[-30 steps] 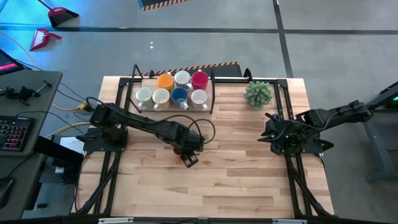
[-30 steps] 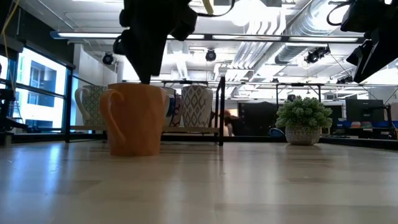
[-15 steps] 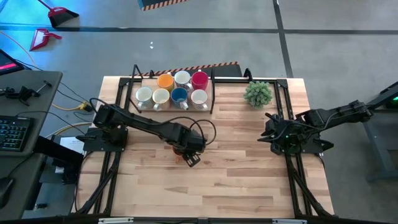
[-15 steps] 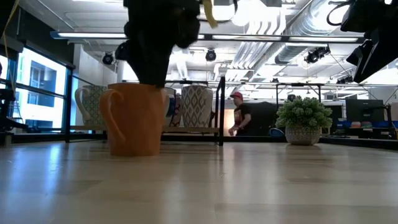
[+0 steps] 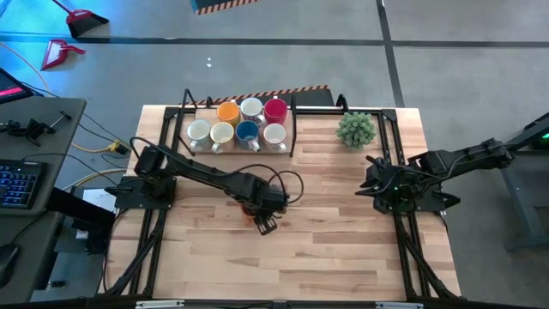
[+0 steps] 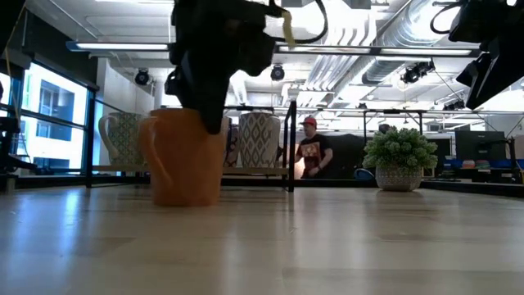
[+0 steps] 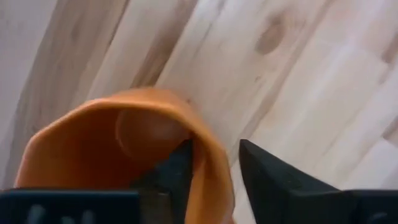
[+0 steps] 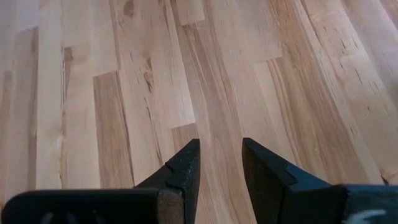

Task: Place coffee mugs
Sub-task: Put the orange mug on the shelf

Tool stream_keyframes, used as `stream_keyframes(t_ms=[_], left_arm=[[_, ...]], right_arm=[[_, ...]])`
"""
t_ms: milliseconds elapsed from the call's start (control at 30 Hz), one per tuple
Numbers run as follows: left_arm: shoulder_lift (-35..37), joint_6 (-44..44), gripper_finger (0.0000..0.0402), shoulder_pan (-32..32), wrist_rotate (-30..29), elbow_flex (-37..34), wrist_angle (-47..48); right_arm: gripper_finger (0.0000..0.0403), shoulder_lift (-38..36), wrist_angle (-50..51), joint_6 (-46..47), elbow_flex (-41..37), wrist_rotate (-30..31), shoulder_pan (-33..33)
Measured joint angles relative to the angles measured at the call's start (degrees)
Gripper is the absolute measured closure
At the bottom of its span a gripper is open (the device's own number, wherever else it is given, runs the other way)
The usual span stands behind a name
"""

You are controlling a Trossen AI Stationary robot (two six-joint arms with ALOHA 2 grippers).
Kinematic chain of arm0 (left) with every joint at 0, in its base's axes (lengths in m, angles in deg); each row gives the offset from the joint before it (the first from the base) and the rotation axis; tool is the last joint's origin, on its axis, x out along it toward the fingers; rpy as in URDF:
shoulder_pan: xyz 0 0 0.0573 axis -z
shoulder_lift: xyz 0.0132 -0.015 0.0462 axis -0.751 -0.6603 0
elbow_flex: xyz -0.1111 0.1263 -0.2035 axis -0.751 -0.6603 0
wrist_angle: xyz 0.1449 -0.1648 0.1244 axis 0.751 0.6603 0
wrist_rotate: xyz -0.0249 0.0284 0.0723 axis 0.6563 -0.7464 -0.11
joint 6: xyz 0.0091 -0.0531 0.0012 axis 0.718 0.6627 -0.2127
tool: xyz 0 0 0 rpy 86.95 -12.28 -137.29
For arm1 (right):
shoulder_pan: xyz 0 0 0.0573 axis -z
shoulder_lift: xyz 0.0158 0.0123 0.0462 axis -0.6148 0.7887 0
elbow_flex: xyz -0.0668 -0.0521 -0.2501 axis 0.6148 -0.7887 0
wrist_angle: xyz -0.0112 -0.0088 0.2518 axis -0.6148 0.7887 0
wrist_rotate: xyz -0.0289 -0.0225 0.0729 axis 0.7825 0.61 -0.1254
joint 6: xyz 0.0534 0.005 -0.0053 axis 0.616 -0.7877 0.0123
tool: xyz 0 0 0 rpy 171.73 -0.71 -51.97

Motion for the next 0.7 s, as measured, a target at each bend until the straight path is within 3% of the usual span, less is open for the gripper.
stream_keyframes(t_ms=[167,300,500,700], left_arm=[[0.22,-7.37,0.0382,0.12,-1.0,0.07,-0.36],[0.26,-19.04,0.0392,0.35,-3.3,0.13,0.39],[0.33,-34.06,0.0396,0.59,-1.34,0.17,6.47],[0.61,-44.29,0.0396,1.76,-1.02,0.41,10.31]], right_arm=[[0.0304,0.0,0.0,-0.11,0.0,0.02,-0.01],[0.0304,0.02,-0.03,0.22,0.0,0.03,-0.01],[0.0304,0.0,-0.04,0.28,0.0,0.04,0.02],[0.0304,0.02,-0.03,0.28,0.0,0.24,-0.01]])
